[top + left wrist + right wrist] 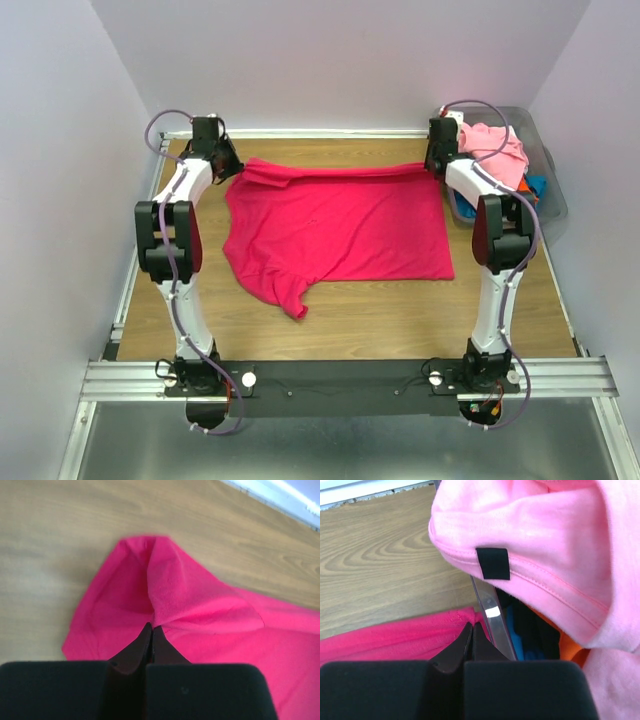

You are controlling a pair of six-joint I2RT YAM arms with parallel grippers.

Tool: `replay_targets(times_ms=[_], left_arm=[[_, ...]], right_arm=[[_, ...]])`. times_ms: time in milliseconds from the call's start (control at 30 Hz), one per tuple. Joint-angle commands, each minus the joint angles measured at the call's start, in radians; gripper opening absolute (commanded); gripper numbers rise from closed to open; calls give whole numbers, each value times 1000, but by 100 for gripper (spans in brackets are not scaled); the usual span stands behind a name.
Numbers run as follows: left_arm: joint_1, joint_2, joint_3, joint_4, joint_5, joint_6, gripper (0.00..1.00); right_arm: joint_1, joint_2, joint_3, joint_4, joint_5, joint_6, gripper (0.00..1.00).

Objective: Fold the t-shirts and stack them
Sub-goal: Fold the tshirt

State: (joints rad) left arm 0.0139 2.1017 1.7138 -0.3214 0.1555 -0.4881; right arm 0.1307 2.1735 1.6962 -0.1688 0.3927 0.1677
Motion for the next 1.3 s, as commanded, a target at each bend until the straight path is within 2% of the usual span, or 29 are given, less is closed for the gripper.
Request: replay_targets(times_ms=[0, 333, 467, 633, 967, 1033, 1067, 1100, 1133, 1167, 1200, 1233, 1267], left_arm=[[11, -138, -111, 42, 26, -72, 0], [20, -328, -353, 54, -48, -162, 0], [20, -391, -384, 61, -54, -168, 0], [20, -439, -447, 73, -63, -191, 0], [18, -503, -727, 166, -17, -259, 1], [18, -534, -753, 177, -19, -264, 12], [18, -561, -772, 177, -25, -264, 29], [18, -578, -781, 176, -30, -262, 38], [18, -600, -790, 174, -39, -261, 49], [20, -644, -807, 168, -63, -254, 71], [17, -669, -816, 162, -79, -254, 80], [18, -692, -826, 144, -94, -244, 86], [18, -716, -844, 131, -123, -236, 89]], right_arm=[[-6, -66, -36, 15, 0, -7, 1], [-6, -176, -170, 15, 20, 12, 1], [-6, -195, -188, 14, 18, 9, 1], [-6, -211, -217, 14, 8, 32, 1], [-6, -248, -316, 8, -11, 99, 1], [-6, -265, -323, 3, -26, 107, 11], [-8, -271, -325, -9, -50, 110, 18], [-6, -291, -325, -26, -67, 116, 31], [-6, -291, -326, -26, -87, 119, 37], [-6, -317, -329, -44, -128, 125, 47], [-6, -331, -332, -55, -155, 130, 47], [-6, -362, -337, -75, -181, 134, 54], [0, -379, -343, -84, -204, 139, 55]])
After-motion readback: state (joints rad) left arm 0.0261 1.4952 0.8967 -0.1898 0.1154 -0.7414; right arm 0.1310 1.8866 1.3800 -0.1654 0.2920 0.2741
